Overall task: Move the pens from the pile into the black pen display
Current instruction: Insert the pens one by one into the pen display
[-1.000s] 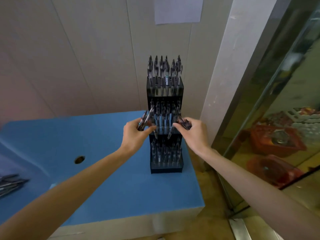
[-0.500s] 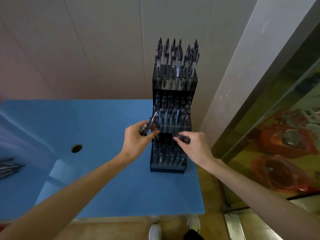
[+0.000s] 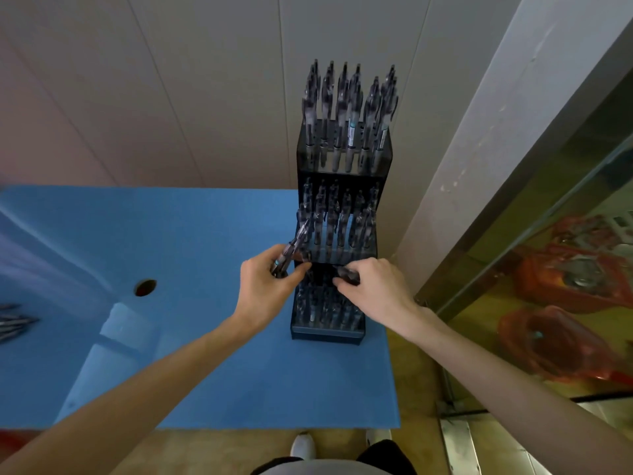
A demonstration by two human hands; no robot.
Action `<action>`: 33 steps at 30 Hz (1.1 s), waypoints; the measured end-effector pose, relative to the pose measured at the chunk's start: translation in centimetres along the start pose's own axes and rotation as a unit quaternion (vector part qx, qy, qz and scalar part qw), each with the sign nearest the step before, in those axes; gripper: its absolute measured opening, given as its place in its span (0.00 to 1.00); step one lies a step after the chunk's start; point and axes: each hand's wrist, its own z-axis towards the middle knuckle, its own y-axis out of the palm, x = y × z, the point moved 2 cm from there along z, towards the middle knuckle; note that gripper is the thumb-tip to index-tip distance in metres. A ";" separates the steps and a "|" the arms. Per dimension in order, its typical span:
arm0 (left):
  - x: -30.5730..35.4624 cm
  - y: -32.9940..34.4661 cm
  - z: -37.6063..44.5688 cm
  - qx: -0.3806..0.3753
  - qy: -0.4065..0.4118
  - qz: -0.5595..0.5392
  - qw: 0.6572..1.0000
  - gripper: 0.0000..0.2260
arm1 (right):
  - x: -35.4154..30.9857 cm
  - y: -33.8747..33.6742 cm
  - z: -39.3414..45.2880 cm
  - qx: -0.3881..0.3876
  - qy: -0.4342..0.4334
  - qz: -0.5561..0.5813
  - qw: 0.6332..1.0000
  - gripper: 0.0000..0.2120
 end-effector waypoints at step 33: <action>-1.0 2.0 -1.8 -0.042 -0.027 0.045 0.998 0.07 | 1.9 -4.2 -4.3 0.258 -0.007 0.251 0.933 0.12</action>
